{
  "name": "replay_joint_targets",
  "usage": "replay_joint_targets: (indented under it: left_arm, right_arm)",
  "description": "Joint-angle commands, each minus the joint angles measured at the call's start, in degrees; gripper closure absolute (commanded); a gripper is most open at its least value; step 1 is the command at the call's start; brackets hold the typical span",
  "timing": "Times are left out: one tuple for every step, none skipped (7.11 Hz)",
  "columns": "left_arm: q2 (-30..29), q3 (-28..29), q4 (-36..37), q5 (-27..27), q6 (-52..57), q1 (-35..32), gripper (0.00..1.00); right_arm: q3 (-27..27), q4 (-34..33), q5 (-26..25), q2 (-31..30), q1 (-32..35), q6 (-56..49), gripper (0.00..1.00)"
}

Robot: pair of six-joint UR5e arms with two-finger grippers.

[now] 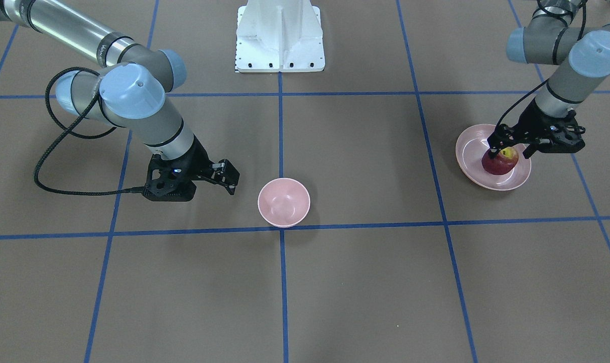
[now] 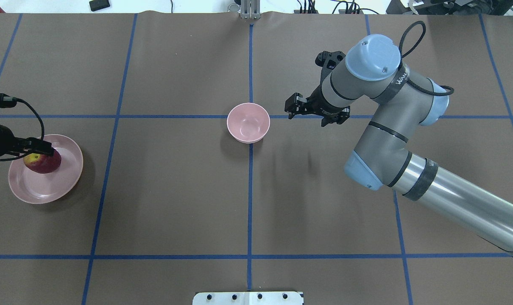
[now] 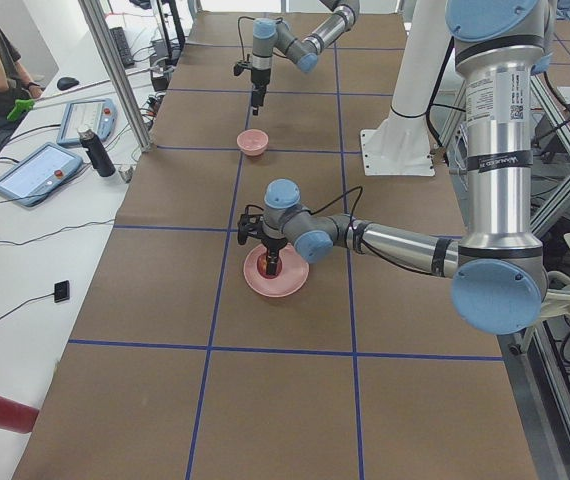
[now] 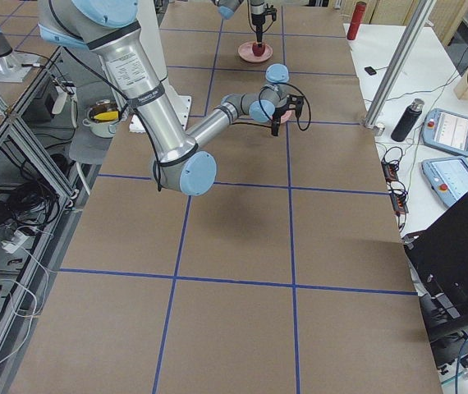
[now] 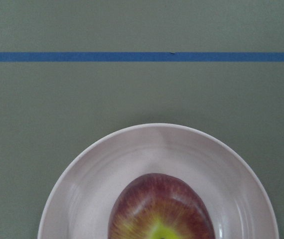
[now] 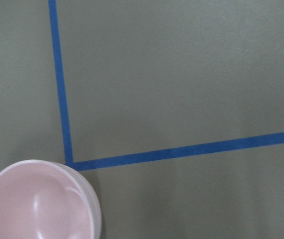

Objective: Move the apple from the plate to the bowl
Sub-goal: 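Release the bowl and withdraw the right gripper while the left gripper grasps the red apple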

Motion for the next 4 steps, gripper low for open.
replay_joint_targets:
  left_arm:
    - [-1.1,2.3,0.0,0.3,0.2,0.4,0.02]
    - [-1.0,2.4,-0.1,0.3,0.2,1.2,0.02]
    - [-1.0,2.3,-0.1,0.3,0.0,2.0,0.02]
    - [-0.9,2.2,-0.1,0.3,0.0,2.4,0.02]
  right_arm:
    - [0.8,0.1,0.5,-1.7,0.8,-1.7,0.00]
    - [0.7,0.0,0.5,-1.7,0.9,-2.1,0.00]
    - [0.8,0.0,0.5,-1.8,0.9,-2.1,0.00]
    - [0.7,0.0,0.8,-1.9,1.3,-2.1,0.00]
